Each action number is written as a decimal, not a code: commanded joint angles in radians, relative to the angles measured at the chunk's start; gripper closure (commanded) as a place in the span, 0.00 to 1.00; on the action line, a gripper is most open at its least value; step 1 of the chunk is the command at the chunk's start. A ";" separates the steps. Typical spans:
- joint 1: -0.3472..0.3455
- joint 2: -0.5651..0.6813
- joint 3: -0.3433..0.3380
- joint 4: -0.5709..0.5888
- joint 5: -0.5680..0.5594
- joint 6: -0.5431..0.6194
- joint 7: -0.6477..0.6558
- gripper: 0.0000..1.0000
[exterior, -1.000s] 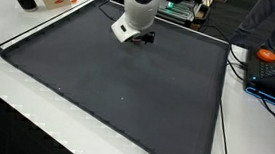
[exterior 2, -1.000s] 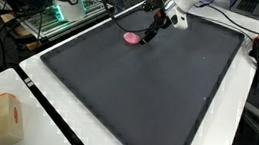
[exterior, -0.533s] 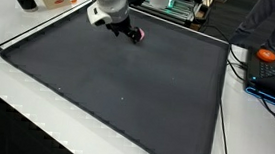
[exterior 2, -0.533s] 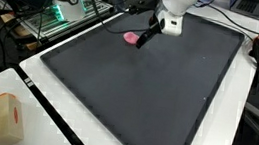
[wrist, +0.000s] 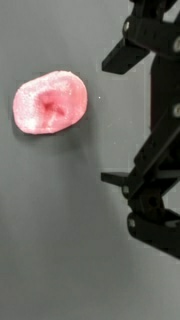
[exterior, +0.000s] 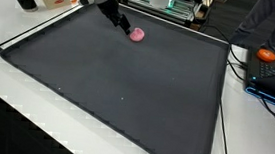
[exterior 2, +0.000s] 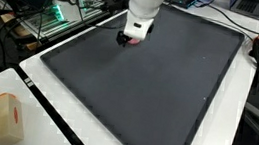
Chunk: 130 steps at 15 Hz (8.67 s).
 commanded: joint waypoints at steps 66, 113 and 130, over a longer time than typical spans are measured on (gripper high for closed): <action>0.073 -0.391 -0.023 -0.465 0.586 0.363 0.574 0.00; 0.109 -0.180 0.061 -0.433 0.226 0.570 0.836 1.00; 0.101 -0.204 0.050 -0.415 0.202 0.476 0.817 0.27</action>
